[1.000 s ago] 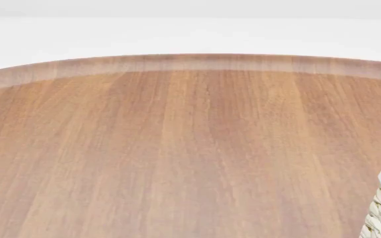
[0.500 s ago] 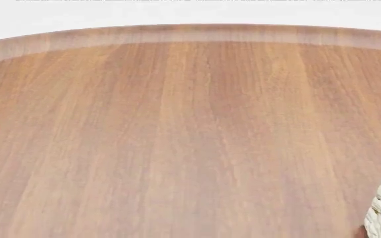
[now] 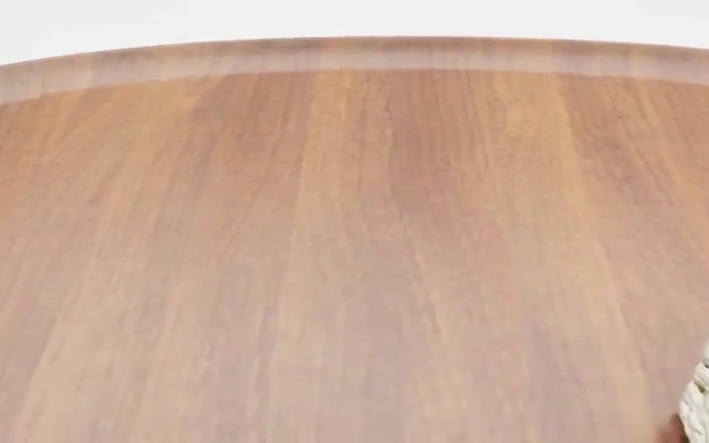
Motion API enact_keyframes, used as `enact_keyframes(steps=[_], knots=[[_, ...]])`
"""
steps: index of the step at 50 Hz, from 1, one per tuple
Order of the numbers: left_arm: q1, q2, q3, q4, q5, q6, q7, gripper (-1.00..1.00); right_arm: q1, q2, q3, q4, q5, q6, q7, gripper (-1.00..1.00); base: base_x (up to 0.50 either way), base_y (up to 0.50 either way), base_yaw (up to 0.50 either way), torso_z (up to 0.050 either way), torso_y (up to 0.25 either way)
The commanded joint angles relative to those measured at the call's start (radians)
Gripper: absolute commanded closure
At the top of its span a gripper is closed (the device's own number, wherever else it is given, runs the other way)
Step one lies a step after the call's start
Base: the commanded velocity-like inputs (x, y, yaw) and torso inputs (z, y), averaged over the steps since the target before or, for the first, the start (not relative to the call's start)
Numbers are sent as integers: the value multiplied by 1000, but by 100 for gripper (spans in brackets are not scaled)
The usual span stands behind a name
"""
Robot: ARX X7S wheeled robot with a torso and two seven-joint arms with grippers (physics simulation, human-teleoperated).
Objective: Pick the milk and place it in the basket.
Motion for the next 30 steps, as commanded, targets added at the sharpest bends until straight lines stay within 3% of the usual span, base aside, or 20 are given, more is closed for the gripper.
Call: enact_keyframes(steps=[1, 6, 30], knots=[[12, 12, -27, 4, 25, 5, 27, -100, 20, -12, 37, -8, -23, -16, -10, 100, 0, 0, 0, 0, -250], [14, 15, -31, 5, 26, 10, 26, -100, 26, -17, 31, -4, -26, -18, -11, 100, -2, -1, 0, 0, -206], [0, 11, -17, 1, 24, 14, 15, -100, -6, -7, 52, -12, -19, -14, 1, 100, 0, 0, 0, 0, 0]])
